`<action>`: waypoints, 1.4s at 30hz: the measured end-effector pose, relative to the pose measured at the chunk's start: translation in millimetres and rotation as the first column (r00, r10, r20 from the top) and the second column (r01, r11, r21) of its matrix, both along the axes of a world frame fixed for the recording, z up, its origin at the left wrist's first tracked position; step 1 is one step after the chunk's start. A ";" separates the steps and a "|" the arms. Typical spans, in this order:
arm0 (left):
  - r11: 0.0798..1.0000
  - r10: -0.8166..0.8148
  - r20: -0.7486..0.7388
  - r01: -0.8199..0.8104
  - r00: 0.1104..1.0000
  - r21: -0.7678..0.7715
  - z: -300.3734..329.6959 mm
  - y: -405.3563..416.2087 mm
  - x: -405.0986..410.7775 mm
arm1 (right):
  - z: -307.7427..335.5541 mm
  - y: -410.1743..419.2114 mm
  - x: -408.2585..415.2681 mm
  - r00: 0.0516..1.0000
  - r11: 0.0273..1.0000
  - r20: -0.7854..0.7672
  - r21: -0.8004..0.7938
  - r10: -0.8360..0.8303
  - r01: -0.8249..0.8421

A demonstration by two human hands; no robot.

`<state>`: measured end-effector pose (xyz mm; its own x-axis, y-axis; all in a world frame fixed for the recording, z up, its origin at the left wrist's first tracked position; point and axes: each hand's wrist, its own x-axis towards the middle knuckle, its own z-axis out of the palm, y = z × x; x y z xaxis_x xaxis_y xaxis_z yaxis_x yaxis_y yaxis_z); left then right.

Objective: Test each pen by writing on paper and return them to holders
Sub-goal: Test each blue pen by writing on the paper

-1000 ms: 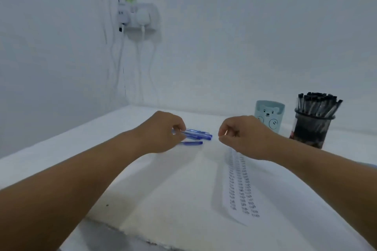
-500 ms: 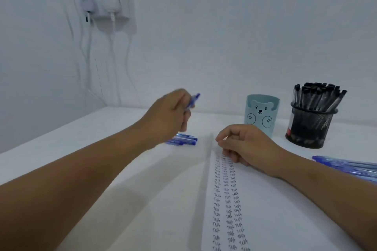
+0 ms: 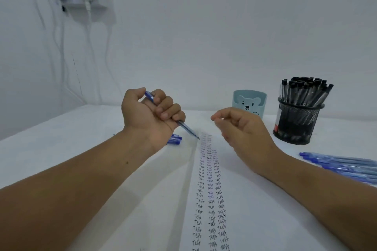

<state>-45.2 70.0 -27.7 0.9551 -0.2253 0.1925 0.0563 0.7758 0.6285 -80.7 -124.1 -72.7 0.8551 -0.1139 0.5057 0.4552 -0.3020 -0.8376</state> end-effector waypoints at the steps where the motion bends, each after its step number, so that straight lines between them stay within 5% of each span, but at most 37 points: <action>1: 1.000 -0.010 -0.003 0.010 1.000 -0.017 -1.7 -0.4 -0.4 | -0.8 0.5 -0.4 0.997 0.995 0.073 -0.102 -0.010 0.018; 8: 0.995 -0.096 0.054 0.097 0.994 -0.010 -8.0 -9.4 -8.1 | 6.3 3.7 2.4 0.955 0.777 0.295 -0.599 -0.011 0.194; 12: 0.929 -0.009 0.161 -0.051 0.987 0.366 -12.3 -9.4 0.4 | 9.3 -5.8 8.4 0.974 0.753 0.138 -0.617 -0.182 0.228; 14: 0.718 0.004 0.320 -0.225 0.947 0.658 -20.6 -6.3 5.2 | 8.0 -11.2 10.3 0.971 0.840 -0.023 -0.507 -0.238 0.194; 15: 0.522 -0.046 0.455 -0.366 0.890 0.770 -26.8 -2.2 8.2 | 7.7 -12.6 10.5 0.969 0.889 -0.106 -0.430 -0.223 0.158; 17: 0.148 -0.273 0.610 -0.594 0.744 0.791 -36.2 6.2 12.4 | 8.7 -13.2 11.3 0.961 0.970 -0.248 -0.233 -0.123 0.064; 19: 0.024 -0.463 0.570 -0.633 0.679 0.774 -41.5 10.0 13.3 | 10.1 -12.8 12.6 0.945 0.998 -0.327 -0.063 -0.012 -0.009; 22: -0.005 -0.544 0.511 -0.611 0.665 0.791 -44.1 8.1 12.8 | 9.6 -12.8 13.8 0.927 0.997 -0.368 0.006 0.069 -0.072; 42: 0.005 -0.571 0.497 -0.603 0.653 0.798 -48.6 9.6 20.0 | 4.2 -7.6 16.0 0.944 0.915 -0.307 -0.402 -0.126 -0.009</action>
<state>-25.2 79.6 -76.3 0.6718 -0.7042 0.2297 -0.7187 -0.5446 0.4323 -64.7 -131.7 -68.4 0.9753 -0.0184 0.2199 0.1547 -0.6538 -0.7407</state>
